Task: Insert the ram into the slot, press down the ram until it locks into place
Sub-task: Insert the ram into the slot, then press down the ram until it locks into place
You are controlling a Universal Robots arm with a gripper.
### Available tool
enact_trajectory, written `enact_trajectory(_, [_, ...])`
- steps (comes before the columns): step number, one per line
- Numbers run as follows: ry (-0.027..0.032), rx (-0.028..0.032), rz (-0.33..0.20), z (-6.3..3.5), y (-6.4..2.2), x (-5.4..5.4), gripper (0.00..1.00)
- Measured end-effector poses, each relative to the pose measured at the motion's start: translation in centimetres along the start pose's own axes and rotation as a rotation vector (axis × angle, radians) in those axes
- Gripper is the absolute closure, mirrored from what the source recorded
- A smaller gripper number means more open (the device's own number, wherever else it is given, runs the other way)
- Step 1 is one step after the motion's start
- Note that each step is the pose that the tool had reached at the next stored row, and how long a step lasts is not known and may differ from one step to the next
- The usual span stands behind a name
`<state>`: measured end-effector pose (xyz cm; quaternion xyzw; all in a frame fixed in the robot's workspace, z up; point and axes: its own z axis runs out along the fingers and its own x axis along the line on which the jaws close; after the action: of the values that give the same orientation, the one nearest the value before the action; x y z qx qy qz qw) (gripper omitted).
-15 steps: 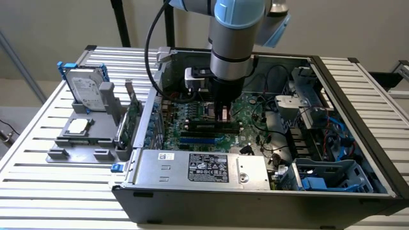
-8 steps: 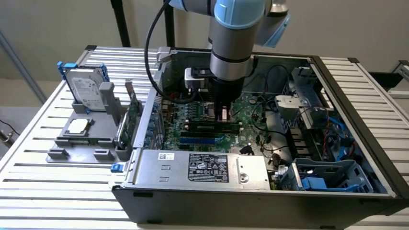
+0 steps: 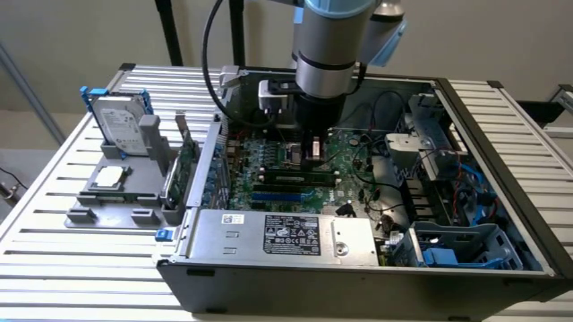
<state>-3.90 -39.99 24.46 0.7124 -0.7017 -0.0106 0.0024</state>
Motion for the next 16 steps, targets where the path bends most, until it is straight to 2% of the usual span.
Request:
enact_trajectory(3, [0.0000, -0.0024, 0.000, -1.19, 0.02, -0.01, 0.81])
enact_trajectory(4, [-0.0002, -0.0033, 0.000, -1.23, 0.02, -0.02, 0.81])
enact_trajectory(5, [-0.0004, -0.0032, 0.000, -1.22, 0.02, -0.02, 0.87])
enact_trajectory(6, [-0.0004, -0.0032, 0.000, -1.22, 0.02, -0.02, 0.89])
enact_trajectory(16, [-0.0002, -0.0033, 0.000, -1.23, 0.02, -0.01, 0.89])
